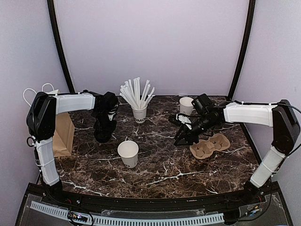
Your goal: Pack the takeout coffee
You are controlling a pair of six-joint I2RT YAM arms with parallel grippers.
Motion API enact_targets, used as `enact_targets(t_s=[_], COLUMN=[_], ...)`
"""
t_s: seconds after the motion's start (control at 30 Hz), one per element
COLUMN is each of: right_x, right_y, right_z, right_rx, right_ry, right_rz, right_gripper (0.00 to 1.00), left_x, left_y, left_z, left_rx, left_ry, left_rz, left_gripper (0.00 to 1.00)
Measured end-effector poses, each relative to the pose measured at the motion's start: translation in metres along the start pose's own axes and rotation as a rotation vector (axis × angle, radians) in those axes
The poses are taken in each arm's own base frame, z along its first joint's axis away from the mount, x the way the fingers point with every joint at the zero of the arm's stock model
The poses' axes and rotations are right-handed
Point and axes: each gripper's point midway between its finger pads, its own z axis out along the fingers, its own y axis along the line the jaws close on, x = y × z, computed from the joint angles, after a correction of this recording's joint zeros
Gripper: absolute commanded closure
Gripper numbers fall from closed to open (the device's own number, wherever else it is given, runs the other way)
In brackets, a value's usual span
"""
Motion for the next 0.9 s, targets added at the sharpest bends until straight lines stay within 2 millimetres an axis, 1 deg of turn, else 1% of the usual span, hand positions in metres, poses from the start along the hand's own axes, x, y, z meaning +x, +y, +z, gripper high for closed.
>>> enact_targets(t_s=[0.1, 0.2, 0.27, 0.33, 0.4, 0.43, 0.5, 0.57, 0.6, 0.67, 0.73, 0.77, 0.8, 0.9], right_x=[0.001, 0.002, 0.001, -0.002, -0.005, -0.008, -0.015, -0.028, -0.038, -0.059, -0.082, -0.098, -0.109, -0.145], right_y=[0.001, 0.001, 0.001, 0.001, 0.001, 0.001, 0.0, -0.001, -0.001, -0.002, -0.002, -0.001, -0.001, 0.005], right_z=[0.002, 0.002, 0.001, 0.0, -0.002, -0.003, -0.007, -0.014, -0.018, -0.028, -0.04, -0.049, -0.055, -0.075], right_rx=[-0.004, -0.006, -0.006, -0.005, -0.006, -0.006, -0.005, -0.001, 0.003, 0.008, 0.011, 0.013, 0.01, -0.013], right_ry=[0.005, 0.009, 0.008, 0.005, 0.005, 0.003, -0.004, -0.018, -0.032, -0.068, -0.107, -0.138, -0.161, -0.248], right_rz=[0.0, 0.004, 0.003, 0.001, 0.001, -0.001, -0.005, -0.009, -0.013, -0.017, -0.019, -0.024, -0.023, -0.018], right_gripper=[0.6, 0.6, 0.61, 0.61, 0.6, 0.6, 0.59, 0.58, 0.55, 0.52, 0.48, 0.46, 0.43, 0.3], left_x=[0.002, 0.004, 0.004, 0.0, -0.007, -0.011, -0.018, -0.023, -0.025, -0.027, -0.024, -0.019, -0.015, -0.003], left_y=[0.0, 0.001, 0.0, -0.003, -0.011, -0.016, -0.027, -0.038, -0.044, -0.057, -0.07, -0.077, -0.083, -0.102], left_z=[-0.001, -0.008, -0.019, -0.038, -0.062, -0.078, -0.113, -0.148, -0.169, -0.21, -0.244, -0.257, -0.269, -0.29], left_rx=[-0.001, 0.002, 0.014, 0.047, 0.103, 0.145, 0.234, 0.328, 0.384, 0.502, 0.617, 0.676, 0.732, 0.892], left_ry=[0.008, 0.005, -0.008, -0.045, -0.101, -0.136, -0.228, -0.32, -0.375, -0.489, -0.586, -0.622, -0.656, -0.712], left_rz=[0.001, -0.002, -0.003, -0.005, -0.002, 0.002, 0.01, 0.025, 0.037, 0.073, 0.117, 0.137, 0.161, 0.22], left_gripper=[0.91, 0.91, 0.91, 0.91, 0.91, 0.91, 0.92, 0.93, 0.93, 0.93, 0.93, 0.92, 0.92, 0.91])
